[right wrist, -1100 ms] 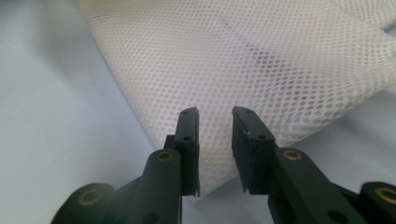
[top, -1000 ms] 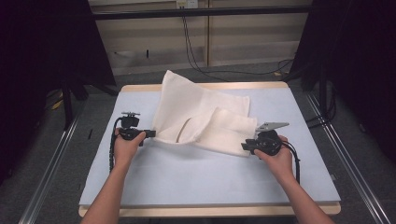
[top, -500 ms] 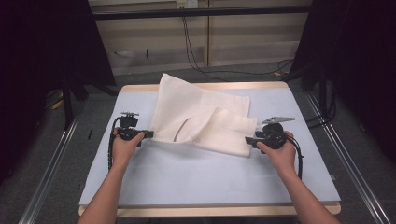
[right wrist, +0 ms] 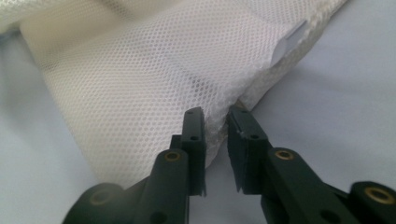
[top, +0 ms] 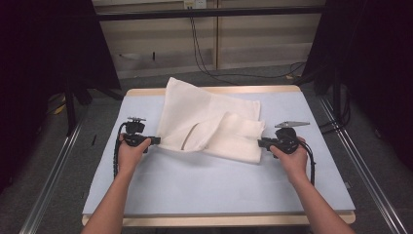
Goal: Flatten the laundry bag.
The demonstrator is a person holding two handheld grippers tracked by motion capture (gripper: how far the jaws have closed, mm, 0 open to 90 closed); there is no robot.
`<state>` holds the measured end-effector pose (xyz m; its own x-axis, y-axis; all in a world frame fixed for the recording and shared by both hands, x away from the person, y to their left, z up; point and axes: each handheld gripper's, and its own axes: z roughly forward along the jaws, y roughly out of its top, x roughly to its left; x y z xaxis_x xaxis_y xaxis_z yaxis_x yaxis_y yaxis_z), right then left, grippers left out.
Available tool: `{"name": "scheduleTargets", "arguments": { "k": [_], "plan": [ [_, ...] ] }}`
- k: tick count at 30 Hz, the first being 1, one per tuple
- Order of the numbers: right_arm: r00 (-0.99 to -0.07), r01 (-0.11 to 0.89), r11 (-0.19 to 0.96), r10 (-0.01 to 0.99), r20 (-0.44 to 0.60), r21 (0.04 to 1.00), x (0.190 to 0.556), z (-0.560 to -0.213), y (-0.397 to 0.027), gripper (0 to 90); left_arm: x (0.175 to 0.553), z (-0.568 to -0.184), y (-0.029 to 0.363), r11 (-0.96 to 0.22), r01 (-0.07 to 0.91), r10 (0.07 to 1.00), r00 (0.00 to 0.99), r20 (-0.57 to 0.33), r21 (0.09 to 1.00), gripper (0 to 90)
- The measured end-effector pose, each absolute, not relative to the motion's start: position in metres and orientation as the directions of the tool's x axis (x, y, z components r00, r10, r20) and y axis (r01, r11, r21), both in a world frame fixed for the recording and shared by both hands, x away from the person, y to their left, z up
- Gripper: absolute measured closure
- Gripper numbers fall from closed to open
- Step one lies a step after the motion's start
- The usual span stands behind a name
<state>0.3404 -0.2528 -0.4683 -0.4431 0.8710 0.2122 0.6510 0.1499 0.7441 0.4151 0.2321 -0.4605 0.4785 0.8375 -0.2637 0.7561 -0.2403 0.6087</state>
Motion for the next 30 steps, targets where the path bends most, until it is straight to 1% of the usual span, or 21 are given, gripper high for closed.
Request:
{"name": "scheduleTargets", "arguments": {
  "k": [1, 2, 4, 5, 9, 14, 15, 21, 22, 25, 27, 28, 30],
  "plan": [
    [-0.45, 0.649, 0.156, 0.868, 0.211, 0.744, 0.34, -0.468, -0.253, 80.6, 0.415, -0.461, 0.231, -0.238, 0.757, 0.838, 0.477, -0.265, 0.609, 76.9],
    [-0.469, 0.626, 0.168, 0.861, 0.196, 0.761, 0.338, -0.466, -0.252, 81.7, 0.415, -0.46, 0.231, -0.239, 0.756, 0.838, 0.477, -0.264, 0.61, 76.9],
    [-0.475, 0.621, 0.173, 0.859, 0.192, 0.764, 0.337, -0.465, -0.251, 82.0, 0.414, -0.46, 0.231, -0.24, 0.757, 0.84, 0.476, -0.262, 0.607, 76.9],
    [-0.498, 0.597, 0.195, 0.851, 0.169, 0.778, 0.335, -0.462, -0.248, 82.8, 0.414, -0.459, 0.231, -0.233, 0.758, 0.846, 0.467, -0.257, 0.609, 76.9],
    [-0.531, 0.579, 0.209, 0.831, 0.169, 0.788, 0.331, -0.46, -0.244, 83.0, 0.413, -0.46, 0.23, -0.21, 0.764, 0.857, 0.445, -0.261, 0.61, 76.9],
    [-0.605, 0.524, 0.244, 0.781, 0.154, 0.816, 0.321, -0.456, -0.241, 83.3, 0.413, -0.459, 0.232, -0.218, 0.766, 0.86, 0.444, -0.252, 0.605, 76.9],
    [-0.638, 0.497, 0.264, 0.757, 0.142, 0.826, 0.313, -0.456, -0.241, 83.5, 0.413, -0.459, 0.232, -0.219, 0.766, 0.864, 0.44, -0.245, 0.604, 76.9],
    [-0.667, 0.474, 0.294, 0.736, 0.12, 0.83, 0.298, -0.457, -0.246, 83.9, 0.415, -0.46, 0.236, -0.216, 0.773, 0.872, 0.427, -0.239, 0.596, 77.2],
    [-0.674, 0.477, 0.286, 0.726, 0.137, 0.831, 0.295, -0.459, -0.249, 83.9, 0.415, -0.461, 0.236, -0.189, 0.775, 0.88, 0.406, -0.245, 0.603, 77.1],
    [-0.679, 0.482, 0.29, 0.72, 0.143, 0.827, 0.292, -0.46, -0.25, 83.9, 0.415, -0.46, 0.237, -0.2, 0.777, 0.879, 0.412, -0.242, 0.597, 77.0],
    [-0.683, 0.48, 0.295, 0.717, 0.141, 0.826, 0.289, -0.462, -0.251, 83.8, 0.416, -0.46, 0.239, -0.188, 0.78, 0.882, 0.402, -0.247, 0.596, 75.0],
    [-0.684, 0.482, 0.299, 0.716, 0.14, 0.824, 0.287, -0.464, -0.252, 83.8, 0.416, -0.46, 0.239, -0.19, 0.78, 0.882, 0.402, -0.245, 0.596, 69.9],
    [-0.683, 0.481, 0.296, 0.717, 0.141, 0.825, 0.287, -0.464, -0.251, 83.8, 0.414, -0.458, 0.239, -0.192, 0.773, 0.885, 0.403, -0.235, 0.604, 64.9]
  ]
}}
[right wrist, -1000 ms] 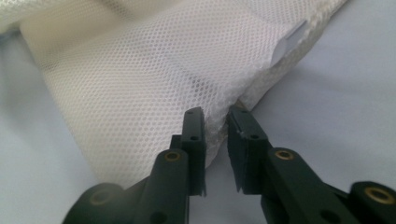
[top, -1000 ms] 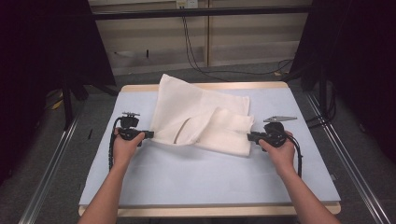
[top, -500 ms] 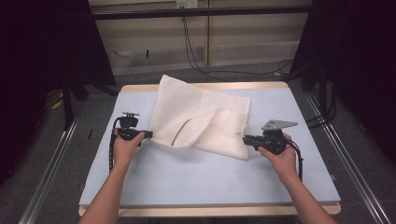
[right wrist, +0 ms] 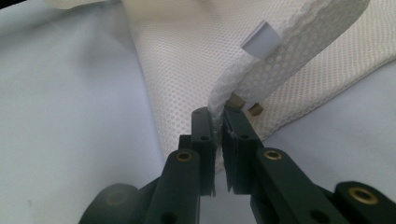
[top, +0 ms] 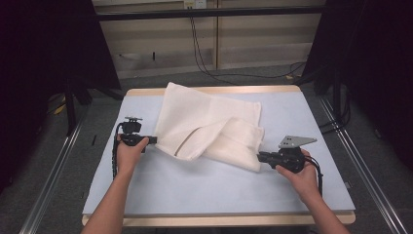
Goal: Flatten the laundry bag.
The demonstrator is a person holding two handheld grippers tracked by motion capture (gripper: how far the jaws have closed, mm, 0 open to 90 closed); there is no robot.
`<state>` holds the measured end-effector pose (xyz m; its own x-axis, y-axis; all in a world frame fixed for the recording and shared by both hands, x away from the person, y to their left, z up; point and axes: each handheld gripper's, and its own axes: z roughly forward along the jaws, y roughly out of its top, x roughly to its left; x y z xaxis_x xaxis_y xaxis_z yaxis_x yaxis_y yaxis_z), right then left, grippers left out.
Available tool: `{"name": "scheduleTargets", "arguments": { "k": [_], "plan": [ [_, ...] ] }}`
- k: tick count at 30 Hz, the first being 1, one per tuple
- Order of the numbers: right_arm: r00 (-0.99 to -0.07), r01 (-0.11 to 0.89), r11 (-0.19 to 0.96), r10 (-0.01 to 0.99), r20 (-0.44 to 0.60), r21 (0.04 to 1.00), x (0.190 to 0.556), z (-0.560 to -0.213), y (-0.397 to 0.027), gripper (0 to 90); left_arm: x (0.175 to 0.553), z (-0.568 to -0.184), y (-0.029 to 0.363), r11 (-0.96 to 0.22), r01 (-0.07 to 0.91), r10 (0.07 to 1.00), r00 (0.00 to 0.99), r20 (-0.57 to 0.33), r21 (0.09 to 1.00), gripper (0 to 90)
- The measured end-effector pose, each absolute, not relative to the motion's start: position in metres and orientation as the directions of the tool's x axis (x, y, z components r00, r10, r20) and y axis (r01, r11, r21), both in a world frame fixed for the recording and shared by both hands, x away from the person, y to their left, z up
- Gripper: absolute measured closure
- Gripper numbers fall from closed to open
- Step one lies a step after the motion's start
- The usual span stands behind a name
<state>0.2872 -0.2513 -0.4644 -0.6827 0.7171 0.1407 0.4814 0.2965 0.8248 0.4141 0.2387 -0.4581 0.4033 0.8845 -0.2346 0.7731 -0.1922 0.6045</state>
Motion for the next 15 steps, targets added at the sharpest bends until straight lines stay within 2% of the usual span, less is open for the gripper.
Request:
{"name": "scheduleTargets", "arguments": {
  "k": [1, 4, 9, 15],
  "plan": [
    [-0.684, 0.482, 0.298, 0.716, 0.141, 0.824, 0.287, -0.465, -0.251, 83.8, 0.413, -0.455, 0.238, -0.201, 0.77, 0.884, 0.409, -0.225, 0.606, 64.9],
    [-0.684, 0.48, 0.294, 0.715, 0.143, 0.826, 0.288, -0.465, -0.249, 83.8, 0.409, -0.453, 0.24, -0.191, 0.764, 0.882, 0.41, -0.235, 0.616, 47.4],
    [-0.687, 0.471, 0.303, 0.715, 0.129, 0.828, 0.288, -0.464, -0.245, 83.8, 0.403, -0.444, 0.24, -0.194, 0.748, 0.869, 0.432, -0.243, 0.634, 38.8],
    [-0.692, 0.462, 0.316, 0.713, 0.114, 0.829, 0.288, -0.462, -0.24, 83.8, 0.397, -0.424, 0.228, -0.242, 0.72, 0.838, 0.493, -0.234, 0.651, 34.0]
  ]
}}
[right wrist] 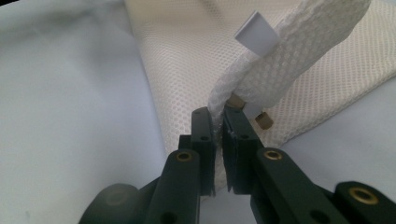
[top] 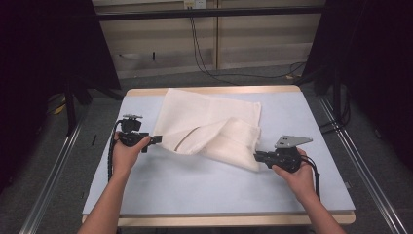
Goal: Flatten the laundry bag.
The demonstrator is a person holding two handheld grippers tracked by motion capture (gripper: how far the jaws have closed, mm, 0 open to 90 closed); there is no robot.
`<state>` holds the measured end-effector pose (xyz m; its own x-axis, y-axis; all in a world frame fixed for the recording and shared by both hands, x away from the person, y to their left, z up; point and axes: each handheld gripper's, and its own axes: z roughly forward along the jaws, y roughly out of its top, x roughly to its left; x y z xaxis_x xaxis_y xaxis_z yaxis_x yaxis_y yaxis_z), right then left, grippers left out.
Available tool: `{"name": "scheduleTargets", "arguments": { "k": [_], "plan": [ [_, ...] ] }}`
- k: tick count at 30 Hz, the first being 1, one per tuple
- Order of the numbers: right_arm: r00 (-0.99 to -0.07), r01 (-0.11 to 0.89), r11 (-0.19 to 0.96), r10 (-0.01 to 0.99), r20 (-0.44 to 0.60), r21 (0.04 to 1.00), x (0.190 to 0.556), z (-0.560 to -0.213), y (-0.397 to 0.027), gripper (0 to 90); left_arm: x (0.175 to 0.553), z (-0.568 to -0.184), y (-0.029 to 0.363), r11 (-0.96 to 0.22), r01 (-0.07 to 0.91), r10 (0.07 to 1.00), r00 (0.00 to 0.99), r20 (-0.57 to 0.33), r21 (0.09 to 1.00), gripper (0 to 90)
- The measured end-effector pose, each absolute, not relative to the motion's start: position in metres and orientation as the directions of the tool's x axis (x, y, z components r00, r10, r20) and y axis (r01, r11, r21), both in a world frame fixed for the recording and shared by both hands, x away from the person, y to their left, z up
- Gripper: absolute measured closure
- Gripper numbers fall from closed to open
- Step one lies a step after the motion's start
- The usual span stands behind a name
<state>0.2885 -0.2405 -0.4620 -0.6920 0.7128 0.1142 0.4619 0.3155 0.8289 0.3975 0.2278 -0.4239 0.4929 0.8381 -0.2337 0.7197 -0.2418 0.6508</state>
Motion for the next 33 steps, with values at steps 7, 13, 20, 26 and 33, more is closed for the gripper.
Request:
{"name": "scheduleTargets", "arguments": {
  "k": [7, 13, 20, 26, 33],
  "plan": [
    [-0.697, 0.457, 0.32, 0.708, 0.111, 0.83, 0.289, -0.461, -0.236, 83.7, 0.392, -0.413, 0.197, -0.325, 0.683, 0.746, 0.61, -0.268, 0.654, 30.4],
    [-0.704, 0.455, 0.324, 0.702, 0.112, 0.829, 0.289, -0.462, -0.233, 83.7, 0.39, -0.43, 0.174, -0.35, 0.68, 0.706, 0.644, -0.296, 0.645, 23.2],
    [-0.698, 0.462, 0.321, 0.707, 0.116, 0.827, 0.29, -0.464, -0.233, 83.6, 0.39, -0.459, 0.152, -0.5, 0.668, 0.683, 0.695, -0.222, 0.552, 30.9],
    [-0.689, 0.483, 0.314, 0.712, 0.133, 0.818, 0.291, -0.466, -0.233, 83.7, 0.381, -0.468, 0.145, -0.507, 0.64, 0.699, 0.697, -0.159, 0.577, 42.2],
    [-0.688, 0.482, 0.312, 0.713, 0.133, 0.819, 0.291, -0.468, -0.231, 83.7, 0.369, -0.469, 0.138, -0.527, 0.605, 0.711, 0.698, -0.08, 0.597, 71.4]
  ]
}}
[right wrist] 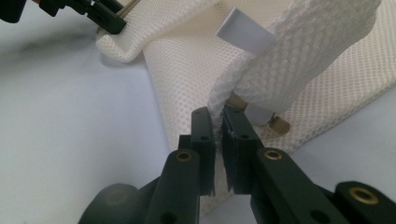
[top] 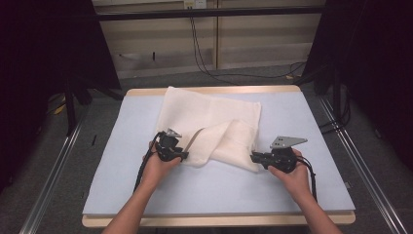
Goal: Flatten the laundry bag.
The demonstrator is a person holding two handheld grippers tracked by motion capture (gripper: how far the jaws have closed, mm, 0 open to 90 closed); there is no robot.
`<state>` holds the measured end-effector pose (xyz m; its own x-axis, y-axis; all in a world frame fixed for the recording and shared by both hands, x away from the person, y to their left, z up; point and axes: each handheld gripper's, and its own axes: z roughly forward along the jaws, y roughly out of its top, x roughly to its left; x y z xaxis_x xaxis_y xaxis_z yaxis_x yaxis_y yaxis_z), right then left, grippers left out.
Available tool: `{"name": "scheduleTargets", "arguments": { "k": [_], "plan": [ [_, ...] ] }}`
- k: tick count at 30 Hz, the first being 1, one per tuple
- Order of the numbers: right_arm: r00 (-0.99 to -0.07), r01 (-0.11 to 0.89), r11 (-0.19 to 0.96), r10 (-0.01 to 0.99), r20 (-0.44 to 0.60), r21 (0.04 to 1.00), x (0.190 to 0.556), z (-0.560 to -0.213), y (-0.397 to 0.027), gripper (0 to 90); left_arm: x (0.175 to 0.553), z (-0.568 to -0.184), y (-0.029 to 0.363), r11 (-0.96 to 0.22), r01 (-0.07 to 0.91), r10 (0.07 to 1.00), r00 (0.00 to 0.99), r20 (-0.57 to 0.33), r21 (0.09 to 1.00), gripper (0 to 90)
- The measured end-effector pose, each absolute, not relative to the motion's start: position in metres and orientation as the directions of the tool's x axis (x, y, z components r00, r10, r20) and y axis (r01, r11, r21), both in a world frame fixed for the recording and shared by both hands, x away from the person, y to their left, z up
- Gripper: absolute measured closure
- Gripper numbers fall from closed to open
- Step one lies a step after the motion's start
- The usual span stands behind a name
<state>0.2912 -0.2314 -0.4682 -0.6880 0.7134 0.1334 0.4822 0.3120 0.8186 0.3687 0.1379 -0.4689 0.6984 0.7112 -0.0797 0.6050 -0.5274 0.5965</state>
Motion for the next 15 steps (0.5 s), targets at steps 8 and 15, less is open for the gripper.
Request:
{"name": "scheduleTargets", "arguments": {
  "k": [8, 15],
  "plan": [
    [-0.679, 0.487, 0.302, 0.721, 0.138, 0.82, 0.29, -0.468, -0.234, 83.8, 0.37, -0.465, 0.146, -0.498, 0.651, 0.71, 0.685, -0.161, 0.572, 85.6],
    [-0.669, 0.492, 0.287, 0.729, 0.145, 0.822, 0.291, -0.467, -0.243, 83.8, 0.361, -0.455, 0.181, -0.435, 0.677, 0.69, 0.674, -0.263, 0.593, 86.0]
  ]
}}
